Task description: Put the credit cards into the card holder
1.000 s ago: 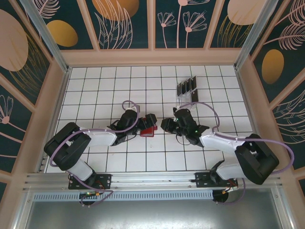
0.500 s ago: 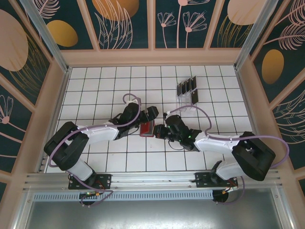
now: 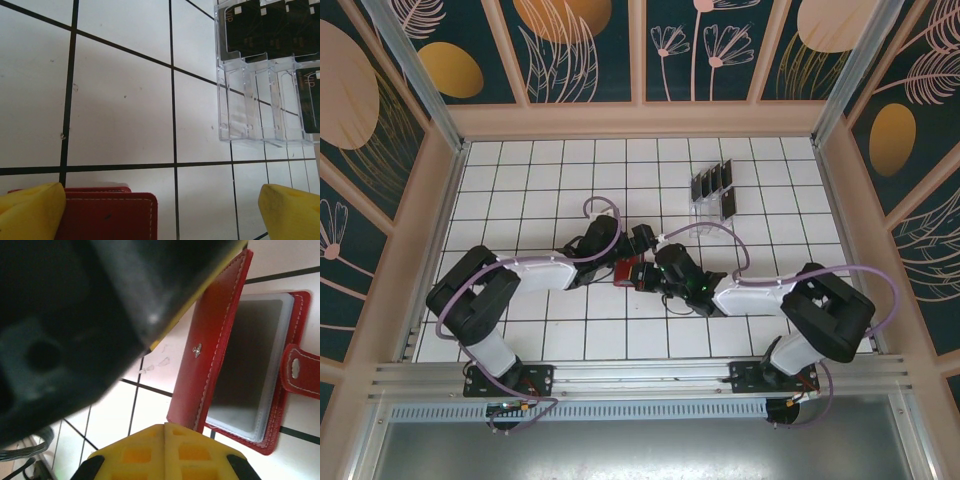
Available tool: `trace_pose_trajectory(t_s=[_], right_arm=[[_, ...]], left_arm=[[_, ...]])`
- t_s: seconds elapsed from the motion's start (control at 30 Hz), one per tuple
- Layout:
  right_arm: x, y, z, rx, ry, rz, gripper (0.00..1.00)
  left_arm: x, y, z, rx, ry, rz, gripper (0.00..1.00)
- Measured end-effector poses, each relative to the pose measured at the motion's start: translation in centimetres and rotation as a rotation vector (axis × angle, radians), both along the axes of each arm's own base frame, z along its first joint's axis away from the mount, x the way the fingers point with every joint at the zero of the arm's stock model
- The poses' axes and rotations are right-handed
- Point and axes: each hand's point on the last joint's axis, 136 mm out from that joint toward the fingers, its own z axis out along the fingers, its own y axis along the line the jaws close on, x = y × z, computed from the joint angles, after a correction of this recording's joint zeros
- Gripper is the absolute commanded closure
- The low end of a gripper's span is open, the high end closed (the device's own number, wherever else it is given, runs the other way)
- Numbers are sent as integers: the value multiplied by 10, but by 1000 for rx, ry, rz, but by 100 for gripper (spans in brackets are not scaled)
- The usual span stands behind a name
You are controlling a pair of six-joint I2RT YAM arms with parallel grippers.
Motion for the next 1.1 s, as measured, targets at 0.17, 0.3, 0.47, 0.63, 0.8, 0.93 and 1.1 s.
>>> trace_pose_trajectory(t_s=[0.17,0.3,0.47,0.63,0.8,0.93,1.1], right_arm=[[4,0,-9,-11,-1,-18,100],[9,-1,-13,-11,-11,-40,100],[11,-5,-30,-42,10,-49,100],[9,-7,-39,-57,31,-41,100],[10,-8,-44,-58,49,-35,100],[10,-9,-44,-51,60,-29,100],[13,-9,-46,-47,74,-24,100]], left_arm=[[3,-3,2,-1,2,2,1],[9,1,3,19,13,13,1],[20,14,24,22,-13,43,1],[26,43,71,36,-108,88,1],[8,73,83,133,-163,88,1],[-14,90,54,246,-122,35,2],[-40,103,16,350,-53,-50,2]])
